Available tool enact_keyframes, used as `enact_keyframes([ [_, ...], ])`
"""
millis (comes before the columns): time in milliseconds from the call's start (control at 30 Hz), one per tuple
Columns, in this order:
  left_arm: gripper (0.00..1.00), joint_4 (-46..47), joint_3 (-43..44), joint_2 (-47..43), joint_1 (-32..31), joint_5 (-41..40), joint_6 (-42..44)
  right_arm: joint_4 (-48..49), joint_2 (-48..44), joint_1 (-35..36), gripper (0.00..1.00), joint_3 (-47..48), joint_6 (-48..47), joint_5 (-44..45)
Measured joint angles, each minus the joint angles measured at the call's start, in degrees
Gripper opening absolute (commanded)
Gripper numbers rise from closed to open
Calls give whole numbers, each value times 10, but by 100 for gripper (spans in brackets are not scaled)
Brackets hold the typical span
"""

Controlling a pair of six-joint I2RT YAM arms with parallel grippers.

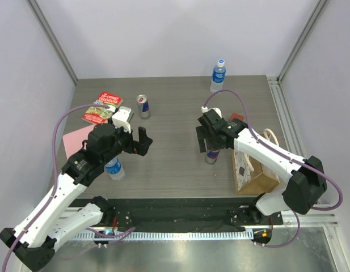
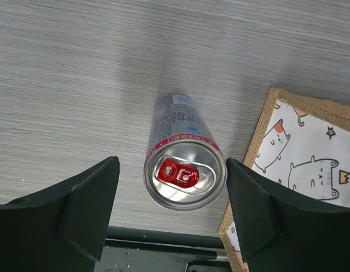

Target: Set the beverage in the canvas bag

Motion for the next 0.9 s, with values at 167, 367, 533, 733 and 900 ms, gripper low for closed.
enact_keyframes([
  [167,100,0,0,2,0,0,0,19,0,-6,74,-22,0,-6],
  [367,100,0,0,6,0,0,0,37,4,-12,48,-31,-1,-1],
  [533,100,0,0,6,0,0,0,44,4,-12,6,-32,1,5],
  [733,100,0,0,8,0,0,0,-9,9,-12,1,27,0,22],
  [900,100,0,0,8,0,0,0,-47,11,-12,1,171,-4,61],
])
